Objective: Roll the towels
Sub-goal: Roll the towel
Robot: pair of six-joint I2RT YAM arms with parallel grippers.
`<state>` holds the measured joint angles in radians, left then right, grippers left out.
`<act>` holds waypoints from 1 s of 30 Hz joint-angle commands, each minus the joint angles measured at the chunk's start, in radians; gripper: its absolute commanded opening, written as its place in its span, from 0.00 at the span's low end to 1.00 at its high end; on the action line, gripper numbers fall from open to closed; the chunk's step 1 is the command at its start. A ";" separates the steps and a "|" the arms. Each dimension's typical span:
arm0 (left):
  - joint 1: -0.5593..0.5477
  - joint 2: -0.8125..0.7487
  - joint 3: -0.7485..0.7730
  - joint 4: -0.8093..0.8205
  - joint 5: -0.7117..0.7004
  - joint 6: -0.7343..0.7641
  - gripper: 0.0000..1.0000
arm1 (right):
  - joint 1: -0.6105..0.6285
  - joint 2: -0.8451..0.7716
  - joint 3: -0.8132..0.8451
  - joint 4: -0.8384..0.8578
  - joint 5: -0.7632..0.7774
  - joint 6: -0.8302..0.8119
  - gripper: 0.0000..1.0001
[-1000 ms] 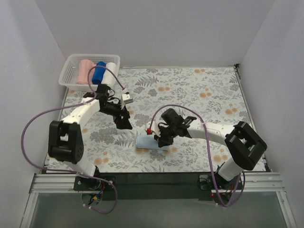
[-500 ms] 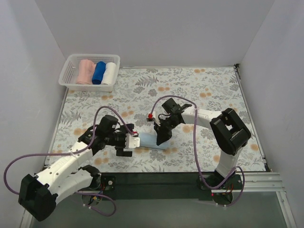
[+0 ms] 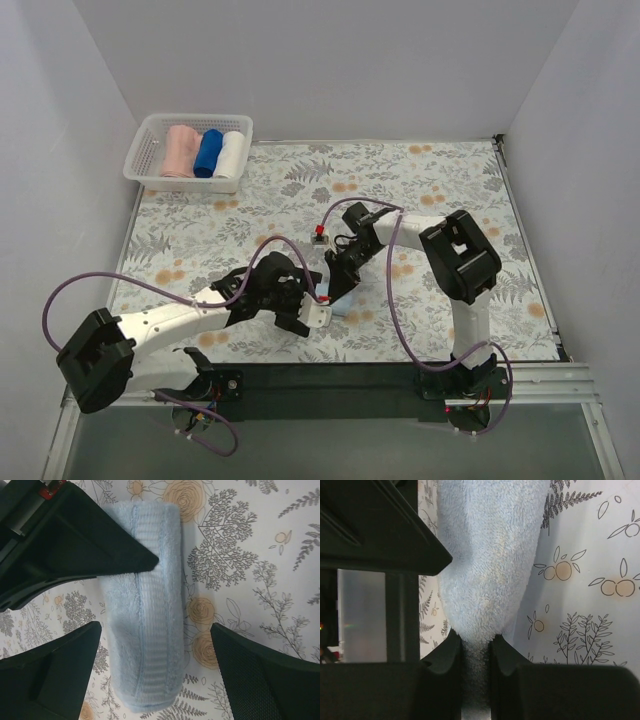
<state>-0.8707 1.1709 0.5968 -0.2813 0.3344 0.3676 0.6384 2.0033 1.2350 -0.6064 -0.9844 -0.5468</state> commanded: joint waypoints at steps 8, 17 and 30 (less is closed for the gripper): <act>-0.001 -0.033 -0.130 0.235 0.011 0.088 0.75 | -0.032 0.169 0.038 -0.173 -0.020 -0.145 0.01; 0.062 -0.043 -0.186 0.312 0.164 0.051 0.70 | -0.023 0.167 0.058 -0.217 -0.013 -0.238 0.01; 0.067 0.082 -0.160 0.271 0.250 0.099 0.59 | 0.020 0.213 0.116 -0.260 0.020 -0.285 0.01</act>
<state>-0.8082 1.2266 0.4149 0.0334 0.5320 0.4362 0.6395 2.1582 1.3418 -0.8955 -1.1267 -0.7403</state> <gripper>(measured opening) 0.613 0.191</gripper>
